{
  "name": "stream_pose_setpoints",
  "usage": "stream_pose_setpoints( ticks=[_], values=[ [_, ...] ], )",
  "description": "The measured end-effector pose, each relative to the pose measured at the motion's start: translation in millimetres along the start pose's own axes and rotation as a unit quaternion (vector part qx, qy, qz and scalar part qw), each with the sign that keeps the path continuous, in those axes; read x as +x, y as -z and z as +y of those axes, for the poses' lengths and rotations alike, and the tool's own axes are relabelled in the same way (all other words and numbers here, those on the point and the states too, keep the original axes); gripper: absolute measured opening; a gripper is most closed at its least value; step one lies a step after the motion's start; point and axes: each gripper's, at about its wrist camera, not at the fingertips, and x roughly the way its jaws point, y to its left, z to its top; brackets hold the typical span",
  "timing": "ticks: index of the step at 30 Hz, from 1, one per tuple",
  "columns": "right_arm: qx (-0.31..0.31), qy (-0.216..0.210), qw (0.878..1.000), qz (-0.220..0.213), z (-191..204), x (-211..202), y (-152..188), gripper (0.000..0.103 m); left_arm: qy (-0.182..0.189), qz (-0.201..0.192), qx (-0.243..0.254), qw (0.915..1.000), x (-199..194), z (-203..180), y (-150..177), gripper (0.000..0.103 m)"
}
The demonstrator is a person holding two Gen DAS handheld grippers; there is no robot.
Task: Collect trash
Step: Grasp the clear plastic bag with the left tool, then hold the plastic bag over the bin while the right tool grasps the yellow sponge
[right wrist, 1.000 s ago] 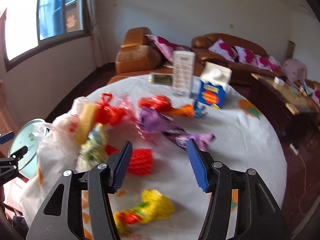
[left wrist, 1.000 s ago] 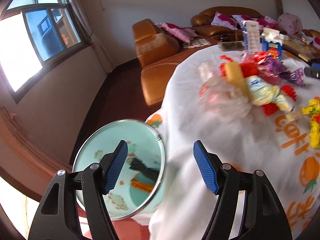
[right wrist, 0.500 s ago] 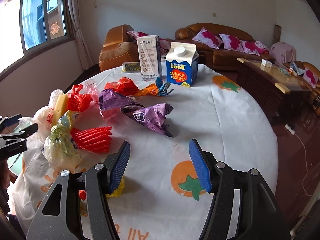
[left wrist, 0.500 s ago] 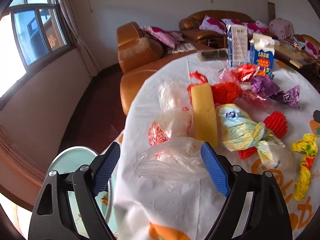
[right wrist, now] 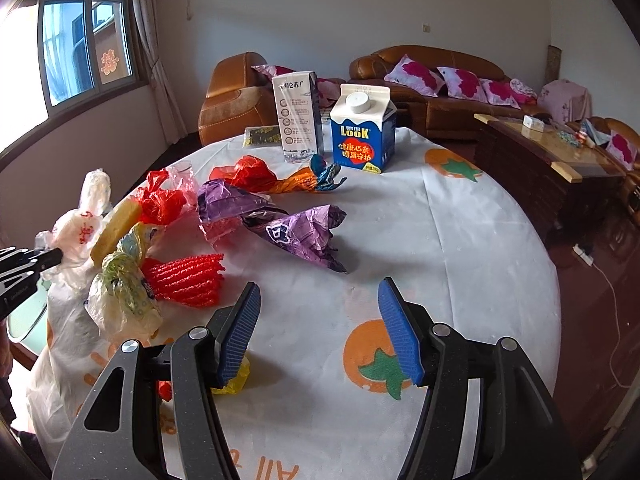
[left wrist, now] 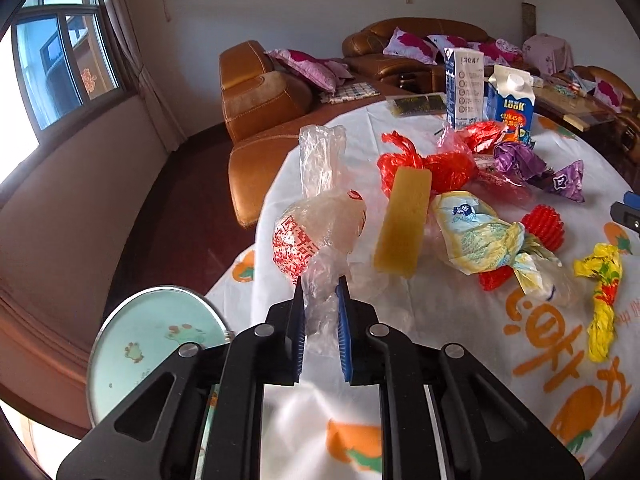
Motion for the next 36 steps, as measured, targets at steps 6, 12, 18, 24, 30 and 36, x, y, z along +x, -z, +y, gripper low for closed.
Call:
stream_pose_setpoints(
  ticks=[6, 12, 18, 24, 30, 36],
  values=[
    [-0.002, 0.0, 1.0, -0.001, 4.0, -1.8, 0.1, 0.061, -0.001, -0.017, 0.009, 0.9998, -27.1, 3.9, 7.3, 0.013],
    [0.019, -0.002, 1.0, -0.004, 0.0, -3.0, -6.5, 0.061, -0.036, -0.017, 0.026, 0.9989, -41.4, 15.6, 29.1, 0.013],
    [-0.008, -0.048, 0.999, -0.014, 53.1, 1.1, -31.2, 0.058, -0.069, -0.008, 0.007, 0.9976, -44.6, 45.9, 40.7, 0.013],
    [-0.06, -0.097, 0.993, 0.002, 131.0, 22.1, -56.3, 0.045, -0.116, 0.004, -0.025, 0.9929, -36.6, 79.6, 43.1, 0.013],
    [-0.106, -0.1, 0.988, 0.057, 193.1, 61.2, -62.5, 0.032, -0.112, 0.012, -0.037, 0.993, -28.0, 84.3, 51.5, 0.013],
    [-0.12, -0.073, 0.984, 0.111, 214.9, 106.2, -57.8, 0.032, -0.09, 0.015, -0.042, 0.9949, -23.7, 84.3, 54.0, 0.013]
  ],
)
